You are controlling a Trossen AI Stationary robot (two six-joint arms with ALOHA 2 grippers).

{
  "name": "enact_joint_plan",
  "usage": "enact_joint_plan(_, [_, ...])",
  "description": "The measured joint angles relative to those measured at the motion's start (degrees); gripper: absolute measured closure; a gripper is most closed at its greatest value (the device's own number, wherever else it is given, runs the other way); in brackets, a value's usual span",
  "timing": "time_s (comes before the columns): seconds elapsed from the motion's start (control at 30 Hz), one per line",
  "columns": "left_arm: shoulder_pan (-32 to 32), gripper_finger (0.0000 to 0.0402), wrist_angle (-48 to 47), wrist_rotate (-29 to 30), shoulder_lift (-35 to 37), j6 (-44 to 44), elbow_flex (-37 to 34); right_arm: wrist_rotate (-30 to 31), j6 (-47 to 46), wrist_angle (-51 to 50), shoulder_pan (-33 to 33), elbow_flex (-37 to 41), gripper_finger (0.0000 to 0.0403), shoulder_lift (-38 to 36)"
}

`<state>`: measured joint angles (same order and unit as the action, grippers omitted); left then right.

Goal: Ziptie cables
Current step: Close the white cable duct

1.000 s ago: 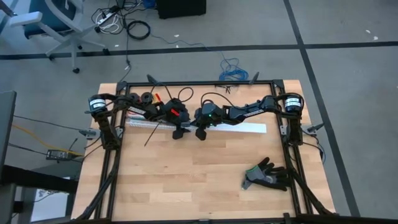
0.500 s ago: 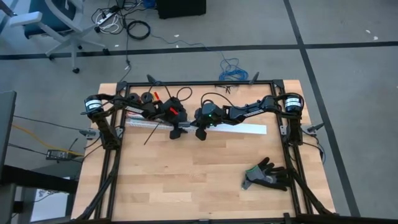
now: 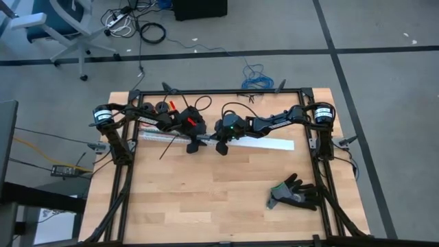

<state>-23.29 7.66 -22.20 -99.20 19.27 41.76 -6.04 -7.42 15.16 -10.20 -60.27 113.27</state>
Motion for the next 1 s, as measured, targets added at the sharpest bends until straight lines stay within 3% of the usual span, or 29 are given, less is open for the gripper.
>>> enact_joint_plan(0.5, [0.0, 0.0156, 0.7, -0.5, 0.0, 0.2, 0.0, -0.7, 0.0, 2.7, 0.0, 0.1, 0.0403, 0.2])
enact_joint_plan(0.77, [0.0, 0.0156, 0.7, -0.6, -0.1, 0.1, -0.1, -2.8, 2.3, 9.9, 0.0, -4.1, 0.0403, 5.6])
enact_joint_plan(1.0, [0.1, 0.0157, 2.0, -0.3, 0.0, 0.0, -0.3, -0.3, 6.8, 12.4, 0.6, -3.9, 0.0403, 2.0])
